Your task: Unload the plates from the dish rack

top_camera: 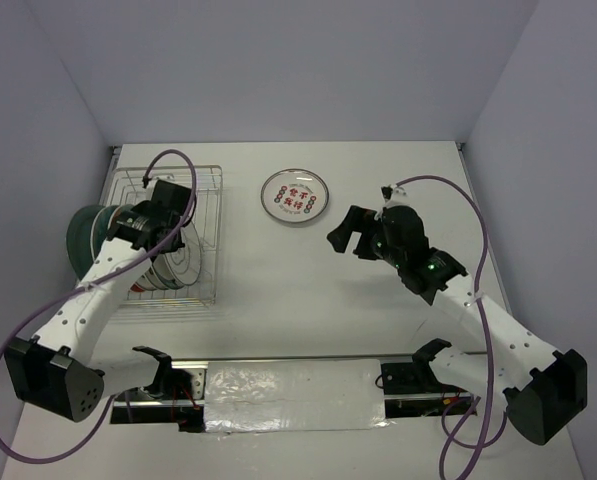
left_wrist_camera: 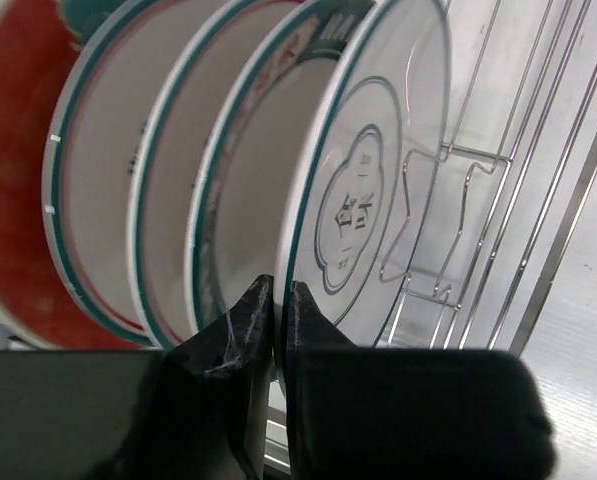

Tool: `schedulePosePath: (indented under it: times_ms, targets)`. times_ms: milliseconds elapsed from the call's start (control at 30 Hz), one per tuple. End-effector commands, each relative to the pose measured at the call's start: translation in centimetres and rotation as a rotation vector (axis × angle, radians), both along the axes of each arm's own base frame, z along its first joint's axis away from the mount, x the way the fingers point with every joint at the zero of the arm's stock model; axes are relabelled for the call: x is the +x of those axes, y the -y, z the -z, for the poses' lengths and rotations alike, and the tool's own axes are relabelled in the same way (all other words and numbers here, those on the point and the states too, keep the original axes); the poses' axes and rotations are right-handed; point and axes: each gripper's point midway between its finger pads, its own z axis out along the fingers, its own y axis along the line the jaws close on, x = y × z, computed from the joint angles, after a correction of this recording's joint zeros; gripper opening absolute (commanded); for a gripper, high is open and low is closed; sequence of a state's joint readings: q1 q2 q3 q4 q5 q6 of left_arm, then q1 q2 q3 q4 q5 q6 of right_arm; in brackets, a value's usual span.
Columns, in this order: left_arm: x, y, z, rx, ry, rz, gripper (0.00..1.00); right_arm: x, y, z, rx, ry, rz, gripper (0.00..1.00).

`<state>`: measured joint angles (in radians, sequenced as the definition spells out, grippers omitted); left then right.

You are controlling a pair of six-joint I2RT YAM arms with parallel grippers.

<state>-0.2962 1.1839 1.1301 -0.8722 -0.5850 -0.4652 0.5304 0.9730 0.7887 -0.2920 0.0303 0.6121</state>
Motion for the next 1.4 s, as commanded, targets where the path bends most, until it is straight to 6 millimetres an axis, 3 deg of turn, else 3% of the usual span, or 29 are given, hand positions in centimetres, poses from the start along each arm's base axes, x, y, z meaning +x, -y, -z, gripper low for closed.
schedulePosePath:
  times_ms: [0, 33, 233, 333, 400, 433, 467, 500, 533, 567, 600, 633, 667, 733, 900, 967, 1000, 1033, 1067, 1133, 1233, 1267, 1333, 1367]
  targets:
    - [1.4, 0.4, -4.6, -0.023, 0.123, 0.017, 0.16, -0.2, -0.3, -0.6, 0.023, 0.022, 0.004, 1.0]
    - [1.3, 0.1, -5.4, -0.006, 0.134, 0.009, 0.1, -0.3, -0.3, -0.7, 0.027, 0.025, 0.004, 1.0]
    - [0.5, -1.6, -11.3, 0.051, 0.203, -0.043, 0.01, -0.4, -1.1, -1.5, 0.051, 0.03, -0.011, 1.0]
    - [0.0, -1.2, -14.7, 0.008, 0.271, -0.007, 0.0, -0.4, -2.1, -2.4, 0.081, 0.042, -0.037, 1.0]
    - [-0.2, 1.1, -16.9, -0.106, 0.339, 0.115, 0.0, -1.2, -4.2, -3.5, 0.142, 0.062, -0.144, 1.0]
    - [-0.3, 2.4, -17.6, -0.165, 0.369, 0.175, 0.0, -1.5, -5.9, -5.7, 0.215, 0.134, -0.22, 1.0]
    - [-1.3, 5.1, -18.3, -0.288, 0.392, 0.301, 0.01, -3.4, -7.9, -6.4, 0.287, 0.13, -0.361, 1.0]
    - [-1.2, 6.8, -19.4, -0.358, 0.444, 0.372, 0.02, -4.0, -9.3, -9.3, 0.372, 0.228, -0.441, 1.0]
    - [-1.6, 8.2, -19.9, -0.423, 0.465, 0.436, 0.04, -5.6, -10.7, -10.1, 0.42, 0.23, -0.513, 1.0]
    - [-3.1, 10.6, -19.8, -0.538, 0.461, 0.534, 0.06, -6.2, -11.5, -11.1, 0.442, 0.251, -0.554, 1.0]
    - [-3.2, 11.7, -20.7, -0.591, 0.501, 0.588, 0.06, -6.5, -12.1, -12.0, 0.455, 0.279, -0.57, 1.0]
    - [-3.5, 12.7, -19.9, -0.638, 0.483, 0.621, 0.06, -7.4, -13.0, -13.4, 0.466, 0.309, -0.604, 1.0]
    - [-4.9, 14.3, -20.5, -0.728, 0.485, 0.697, 0.06, -7.3, -13.4, -13.7, 0.466, 0.316, -0.602, 1.0]
    - [-5.3, 15.7, -20.7, -0.798, 0.5, 0.761, 0.06, -7.4, -14.0, -14.9, 0.484, 0.329, -0.605, 1.0]
    - [-7.2, 17.3, -21.5, -0.916, 0.51, 0.857, 0.05, -5.8, -14.0, -13.6, 0.45, 0.301, -0.498, 0.98]
    - [-7.4, 17.6, -21.4, -0.931, 0.507, 0.873, 0.06, -6.3, -13.8, -12.9, 0.474, 0.307, -0.505, 0.89]
    - [-7.4, 17.7, -21.3, -0.935, 0.502, 0.88, 0.08, -6.8, -13.7, -14.2, 0.517, 0.351, -0.523, 0.64]
    - [-7.3, 17.7, -21.1, -0.932, 0.501, 0.874, 0.1, -7.0, -13.6, -13.4, 0.52, 0.348, -0.528, 0.51]
    - [-7.1, 17.6, -20.7, -0.923, 0.489, 0.863, 0.15, -7.2, -13.4, -13.7, 0.534, 0.365, -0.532, 0.31]
    - [-6.2, 16.9, -19.8, -0.885, 0.483, 0.807, 0.22, -7.3, -12.8, -14.1, 0.562, 0.391, -0.507, 0.04]
    - [-4.5, 14.9, -17.3, -0.788, 0.446, 0.667, 0.46, -6.8, -12.1, -14.1, 0.549, 0.406, -0.456, 0.03]
    - [-4.0, 14.1, -16.6, -0.749, 0.438, 0.621, 0.69, -6.5, -11.9, -13.9, 0.539, 0.398, -0.438, 0.03]
    - [-3.1, 10.8, -14.9, -0.618, 0.421, 0.448, 0.99, -4.4, -11.0, -13.2, 0.478, 0.358, -0.325, 0.03]
    - [-3.1, 9.9, -14.4, -0.582, 0.414, 0.405, 0.99, -3.3, -10.6, -10.7, 0.4, 0.272, -0.273, 0.03]
